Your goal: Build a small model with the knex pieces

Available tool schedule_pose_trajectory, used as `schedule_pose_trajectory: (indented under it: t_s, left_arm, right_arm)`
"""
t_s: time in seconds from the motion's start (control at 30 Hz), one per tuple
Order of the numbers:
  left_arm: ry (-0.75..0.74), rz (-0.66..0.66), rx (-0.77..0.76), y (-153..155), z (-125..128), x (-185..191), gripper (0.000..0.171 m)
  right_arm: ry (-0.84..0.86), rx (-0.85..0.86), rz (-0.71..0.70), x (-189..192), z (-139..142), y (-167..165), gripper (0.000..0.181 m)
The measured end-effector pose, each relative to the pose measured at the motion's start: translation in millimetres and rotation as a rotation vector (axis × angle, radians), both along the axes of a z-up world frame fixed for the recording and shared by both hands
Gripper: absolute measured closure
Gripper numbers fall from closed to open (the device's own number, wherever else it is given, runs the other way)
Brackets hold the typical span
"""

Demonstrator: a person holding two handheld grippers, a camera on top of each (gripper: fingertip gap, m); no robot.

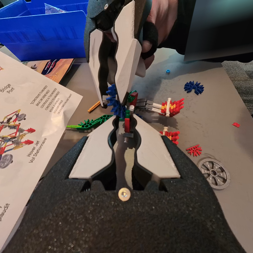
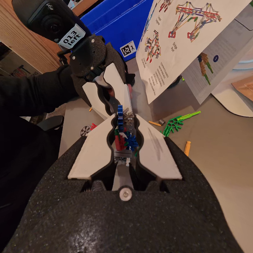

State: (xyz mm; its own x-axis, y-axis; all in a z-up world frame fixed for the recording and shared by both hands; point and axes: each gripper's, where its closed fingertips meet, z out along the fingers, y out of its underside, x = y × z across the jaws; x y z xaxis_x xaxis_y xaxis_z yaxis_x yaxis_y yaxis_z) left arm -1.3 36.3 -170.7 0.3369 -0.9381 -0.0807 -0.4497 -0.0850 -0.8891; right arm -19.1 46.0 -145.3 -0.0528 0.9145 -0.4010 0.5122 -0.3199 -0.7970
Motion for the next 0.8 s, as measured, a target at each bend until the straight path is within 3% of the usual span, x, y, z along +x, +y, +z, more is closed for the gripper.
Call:
schedule_pose_trajectory:
  t_s: [0.6,0.8]
  left_arm:
    - [0.037,-0.015,0.020,-4.6,-4.7,6.5,0.135]
    - [0.053,-0.006,0.017,-4.3,-7.7,10.0,0.145]
  right_arm:
    - [-0.006,-0.034,-0.009,-3.2,0.8,-7.0,0.158]
    - [-0.017,-0.031,0.002,-3.5,-2.6,-9.6,0.158]
